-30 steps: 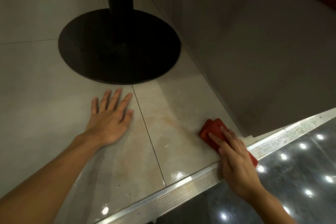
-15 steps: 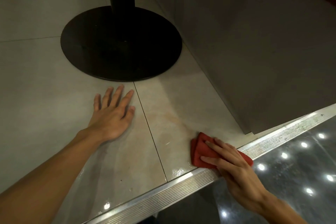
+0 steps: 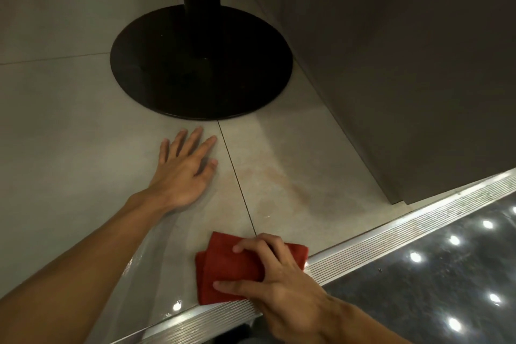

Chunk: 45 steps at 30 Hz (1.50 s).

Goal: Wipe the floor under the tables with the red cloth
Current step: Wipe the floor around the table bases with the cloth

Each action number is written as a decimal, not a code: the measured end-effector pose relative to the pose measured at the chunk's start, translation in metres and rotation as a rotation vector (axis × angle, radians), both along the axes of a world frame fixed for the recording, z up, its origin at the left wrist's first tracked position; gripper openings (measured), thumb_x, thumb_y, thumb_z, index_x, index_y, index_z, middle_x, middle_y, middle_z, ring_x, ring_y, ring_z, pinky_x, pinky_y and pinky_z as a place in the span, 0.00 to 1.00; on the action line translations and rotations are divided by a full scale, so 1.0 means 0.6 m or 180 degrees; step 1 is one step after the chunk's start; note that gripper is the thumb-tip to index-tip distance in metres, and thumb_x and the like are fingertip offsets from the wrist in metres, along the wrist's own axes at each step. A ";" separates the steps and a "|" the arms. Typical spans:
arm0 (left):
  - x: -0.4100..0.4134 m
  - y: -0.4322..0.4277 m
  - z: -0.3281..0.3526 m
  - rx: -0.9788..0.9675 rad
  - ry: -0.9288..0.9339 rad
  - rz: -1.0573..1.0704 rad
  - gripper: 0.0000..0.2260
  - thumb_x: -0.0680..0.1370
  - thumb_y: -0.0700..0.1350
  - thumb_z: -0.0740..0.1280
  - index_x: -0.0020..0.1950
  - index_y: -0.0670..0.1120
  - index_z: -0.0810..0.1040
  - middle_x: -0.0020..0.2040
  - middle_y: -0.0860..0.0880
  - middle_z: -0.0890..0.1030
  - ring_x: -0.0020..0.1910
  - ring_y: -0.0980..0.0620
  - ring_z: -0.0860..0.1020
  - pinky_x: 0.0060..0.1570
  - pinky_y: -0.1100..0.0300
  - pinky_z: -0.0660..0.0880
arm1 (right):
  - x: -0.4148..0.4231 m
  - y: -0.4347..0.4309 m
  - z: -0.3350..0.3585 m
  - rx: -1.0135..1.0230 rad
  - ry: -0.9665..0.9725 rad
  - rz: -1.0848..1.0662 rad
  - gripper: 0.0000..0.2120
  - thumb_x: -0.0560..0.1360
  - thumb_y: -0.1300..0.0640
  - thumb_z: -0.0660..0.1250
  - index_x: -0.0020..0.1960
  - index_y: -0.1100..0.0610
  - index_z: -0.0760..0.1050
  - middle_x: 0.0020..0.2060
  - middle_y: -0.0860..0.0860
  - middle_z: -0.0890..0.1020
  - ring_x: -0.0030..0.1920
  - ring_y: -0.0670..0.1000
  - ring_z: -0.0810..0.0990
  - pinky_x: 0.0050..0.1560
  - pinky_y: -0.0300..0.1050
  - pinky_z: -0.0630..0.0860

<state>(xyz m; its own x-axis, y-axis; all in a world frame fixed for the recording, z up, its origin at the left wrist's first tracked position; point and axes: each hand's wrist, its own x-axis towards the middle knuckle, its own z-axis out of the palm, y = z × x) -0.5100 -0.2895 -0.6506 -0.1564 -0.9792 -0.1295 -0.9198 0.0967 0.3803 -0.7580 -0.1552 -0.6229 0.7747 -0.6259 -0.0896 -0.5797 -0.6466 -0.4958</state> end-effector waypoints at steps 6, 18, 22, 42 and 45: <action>0.025 0.044 0.022 -0.0284 0.1458 0.0399 0.17 0.82 0.44 0.60 0.71 0.53 0.71 0.72 0.57 0.66 0.76 0.53 0.57 0.74 0.57 0.52 | 0.071 -0.013 0.005 0.0151 -0.0366 0.0323 0.24 0.76 0.57 0.66 0.68 0.38 0.72 0.69 0.47 0.61 0.70 0.53 0.57 0.67 0.43 0.57; 0.009 0.265 0.067 -0.0979 0.1882 0.1420 0.13 0.76 0.45 0.61 0.57 0.51 0.81 0.58 0.57 0.80 0.60 0.58 0.77 0.63 0.69 0.67 | 0.122 -0.066 0.006 0.0732 -0.1634 -0.0322 0.10 0.77 0.60 0.68 0.58 0.55 0.82 0.57 0.50 0.78 0.60 0.46 0.76 0.63 0.42 0.72; -0.054 0.309 0.035 -0.0853 0.0640 0.0796 0.17 0.78 0.53 0.59 0.61 0.49 0.80 0.65 0.53 0.77 0.67 0.46 0.73 0.70 0.45 0.62 | 0.002 -0.160 0.013 -0.0087 -0.1715 -0.1346 0.09 0.75 0.65 0.68 0.52 0.56 0.83 0.49 0.51 0.82 0.53 0.47 0.81 0.55 0.49 0.78; -0.016 0.249 0.034 -0.0122 0.0052 0.1896 0.32 0.73 0.60 0.51 0.73 0.45 0.68 0.76 0.40 0.62 0.76 0.36 0.53 0.73 0.37 0.44 | -0.107 -0.251 -0.039 -0.0615 -0.0238 -0.2297 0.18 0.76 0.57 0.67 0.65 0.48 0.75 0.68 0.53 0.67 0.70 0.56 0.60 0.69 0.46 0.59; -0.037 0.244 0.031 -0.0241 0.0154 0.1537 0.31 0.74 0.62 0.50 0.73 0.48 0.69 0.78 0.43 0.58 0.78 0.40 0.47 0.73 0.41 0.38 | -0.106 -0.252 -0.042 -0.0585 -0.0274 -0.2305 0.18 0.76 0.56 0.66 0.65 0.47 0.74 0.67 0.53 0.66 0.70 0.57 0.61 0.71 0.52 0.62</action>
